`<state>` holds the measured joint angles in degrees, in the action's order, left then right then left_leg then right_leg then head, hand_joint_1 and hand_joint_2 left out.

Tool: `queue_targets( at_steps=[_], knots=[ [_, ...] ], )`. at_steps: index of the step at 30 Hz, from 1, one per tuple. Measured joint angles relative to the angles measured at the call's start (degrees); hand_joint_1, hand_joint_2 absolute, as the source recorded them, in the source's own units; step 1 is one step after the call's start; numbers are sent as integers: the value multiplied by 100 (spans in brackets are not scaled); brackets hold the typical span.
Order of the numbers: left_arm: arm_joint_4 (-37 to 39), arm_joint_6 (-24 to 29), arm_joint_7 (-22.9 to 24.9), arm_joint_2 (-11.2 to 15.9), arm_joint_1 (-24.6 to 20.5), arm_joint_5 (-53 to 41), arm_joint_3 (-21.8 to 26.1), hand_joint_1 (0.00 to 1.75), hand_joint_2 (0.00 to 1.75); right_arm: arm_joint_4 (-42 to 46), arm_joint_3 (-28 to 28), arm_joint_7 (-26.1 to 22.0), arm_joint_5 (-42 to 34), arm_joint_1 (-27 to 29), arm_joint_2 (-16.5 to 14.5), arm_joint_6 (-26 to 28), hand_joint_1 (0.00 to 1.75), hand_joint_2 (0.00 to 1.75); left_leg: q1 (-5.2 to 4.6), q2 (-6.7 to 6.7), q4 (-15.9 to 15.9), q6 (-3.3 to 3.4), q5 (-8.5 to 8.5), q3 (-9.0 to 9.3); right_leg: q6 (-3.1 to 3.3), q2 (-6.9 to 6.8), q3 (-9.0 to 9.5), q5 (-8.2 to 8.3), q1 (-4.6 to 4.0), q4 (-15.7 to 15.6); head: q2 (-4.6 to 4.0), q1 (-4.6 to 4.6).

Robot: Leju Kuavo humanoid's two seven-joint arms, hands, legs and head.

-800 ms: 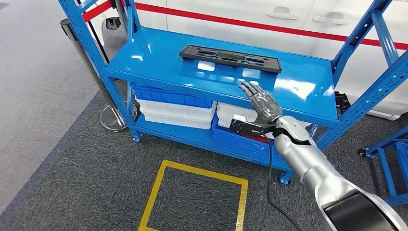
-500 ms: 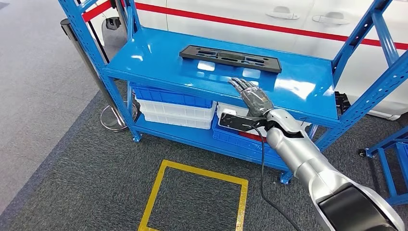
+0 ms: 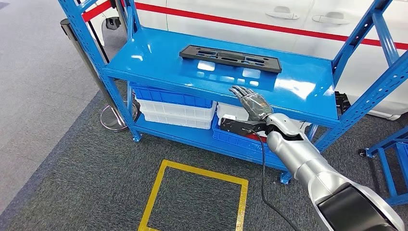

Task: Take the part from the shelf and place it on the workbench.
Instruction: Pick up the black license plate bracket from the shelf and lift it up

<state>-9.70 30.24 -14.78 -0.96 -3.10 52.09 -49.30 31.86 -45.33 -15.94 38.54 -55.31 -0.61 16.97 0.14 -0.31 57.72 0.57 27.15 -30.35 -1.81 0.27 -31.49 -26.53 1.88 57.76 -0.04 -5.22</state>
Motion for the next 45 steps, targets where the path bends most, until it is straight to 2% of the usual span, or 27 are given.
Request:
queue_targets(
  at_steps=[1, 5, 8, 12, 17, 23, 25, 27, 29, 31, 32, 33, 34, 35, 36, 37, 38, 39, 41, 42, 43, 44, 45],
  knots=[
    [0, -1, 0, 0, 5, -1, 12, 0, 0, -12, -4, 1, 0, -10, 5, 12, 0, 175, 0, 0, 0, 0, 0, 0, 0, 0, 0, 0, 0, 0, 0, 0],
    [0, -5, -53, 0, 12, 2, 46, 0, 175, -46, -18, 1, -3, -27, 31, 48, 0, 175, 0, 0, 0, 0, 0, 0, 0, 0, 0, 0, 0, 0, 0, 0],
    [-1, -78, -309, 3, 13, 118, 97, 0, 175, -61, -31, 9, -5, -27, 70, 64, 0, 175, 0, 0, 1, 0, 0, 0, 0, 0, 0, 0, 0, 0, 0, 0],
    [-1, -152, -698, 28, 4, 318, 258, 0, 0, -73, -45, 16, -5, -23, 132, 84, 0, 175, 0, 0, 1, 0, 0, 0, 0, 1, 0, 0, 0, 0, 0, 0],
    [0, -281, -872, 73, -4, 512, 468, 0, 0, -62, -59, 30, -1, -19, 183, 130, 0, 175, -8, 0, 9, 1, 1, -2, -4, 2, -1, 3, 3, -5, 0, 0],
    [0, -445, -985, 107, 2, 658, 655, 0, 0, 49, -63, 137, -5, -22, 257, -15, 0, 175, -41, -4, 48, 25, 10, -35, -42, -1, -13, 23, 29, -19, 0, 0],
    [-1, -474, -990, 113, 0, 670, 691, 0, 0, 75, -65, 146, -5, -23, 273, -49, 0, 175, -45, -4, 28, 83, 26, -65, -88, 0, -16, 58, 41, 14, 0, 0],
    [-1, -496, -988, 122, 0, 675, 727, 0, 0, 90, -71, 151, -5, -30, 291, -88, 0, 175, -39, -7, -30, 178, 49, -10, -131, -8, -64, 78, 51, 137, 0, 1],
    [0, -505, -980, 127, 5, 682, 755, 0, 0, 93, -79, 152, -4, -62, 313, -129, 0, 175, -39, -2, -72, 250, 63, 89, -105, -18, -291, -60, 48, 509, 0, 1],
    [-1, -511, -968, 128, 3, 698, 770, 0, 0, 93, -87, 142, -8, -86, 331, -149, 0, 175, -52, 5, -80, 281, 84, 126, -65, -15, -757, -324, 23, 1213, 0, 1],
    [-1, -514, -963, 130, 4, 708, 775, 0, 0, 92, -92, 138, -11, -79, 340, -151, 0, 175, -59, 3, -78, 285, 105, 149, -55, -11, -1013, -399, 10, 1543, 0, 1],
    [-1, -517, -960, 131, 11, 716, 780, 0, 0, 90, -98, 134, -14, -65, 352, -151, 0, 175, -65, -4, -77, 281, 137, 182, -47, -10, -1197, -376, -1, 1715, 0, 1],
    [-1, -522, -957, 131, 23, 721, 784, 0, 0, 88, -103, 134, -17, -52, 366, -151, 0, 175, -69, -11, -76, 269, 182, 231, -33, -11, -1283, -249, -10, 1679, 0, 1],
    [-1, -526, -956, 131, 35, 725, 788, 0, 0, 87, -108, 134, -19, -45, 377, -150, 0, 175, -71, -19, -76, 253, 238, 299, -14, -11, -1266, -26, -19, 1428, 0, 1],
    [-1, -529, -955, 131, 46, 727, 791, 0, 0, 87, -112, 134, -20, -43, 385, -150, 0, 175, -71, -24, -77, 234, 307, 362, 16, -16, -1174, 285, -33, 1033, 0, 2],
    [-1, -533, -955, 129, 51, 731, 794, 0, 0, 86, -116, 134, -20, -44, 396, -150, 0, 175, -71, -25, -71, 209, 376, 436, 47, -21, -1083, 519, -58, 674, 0, 0],
    [-1, -536, -955, 128, 48, 734, 797, 0, 0, 87, -122, 134, -20, -45, 408, -152, 0, 175, -71, -24, -69, 174, 443, 489, 76, -25, -994, 646, -88, 376, 0, 3],
    [-1, -539, -954, 127, 44, 737, 801, 0, 0, 89, -130, 134, -20, -44, 421, -155, 0, 175, -66, -18, -77, 135, 501, 549, 113, -26, -929, 685, -119, 210, 0, 3],
    [-1, -545, -951, 126, 28, 748, 807, 0, 0, 102, -143, 133, -21, -63, 448, -164, 0, 175, -65, -8, -25, 55, 503, 625, 181, -9, -798, 509, -141, 114, 0, 4],
    [-1, -548, -947, 129, 23, 751, 810, 0, 0, 114, -146, 131, -22, -81, 464, -167, 0, 175, -60, -2, 118, 23, 436, 599, 218, 5, -707, 451, -130, 90, 0, 4],
    [-2, -549, -945, 128, 17, 754, 812, 0, 0, 122, -146, 127, -24, -105, 482, -170, 0, 175, -57, 0, 382, -12, 318, 468, 248, 12, -597, 379, -109, 55, 0, 4],
    [-2, -550, -941, 127, 11, 750, 813, 0, 0, 131, -147, 122, -27, -121, 498, -175, 0, 175, -42, 2, 737, -50, 226, 259, 270, 19, -473, 309, -85, 21, 0, 4],
    [-2, -551, -939, 125, 10, 745, 814, 0, 0, 133, -148, 117, -33, -118, 510, -179, 0, 175, -16, 4, 1122, -89, 203, -25, 282, 19, -346, 222, -66, -8, 0, 5]
  ],
)
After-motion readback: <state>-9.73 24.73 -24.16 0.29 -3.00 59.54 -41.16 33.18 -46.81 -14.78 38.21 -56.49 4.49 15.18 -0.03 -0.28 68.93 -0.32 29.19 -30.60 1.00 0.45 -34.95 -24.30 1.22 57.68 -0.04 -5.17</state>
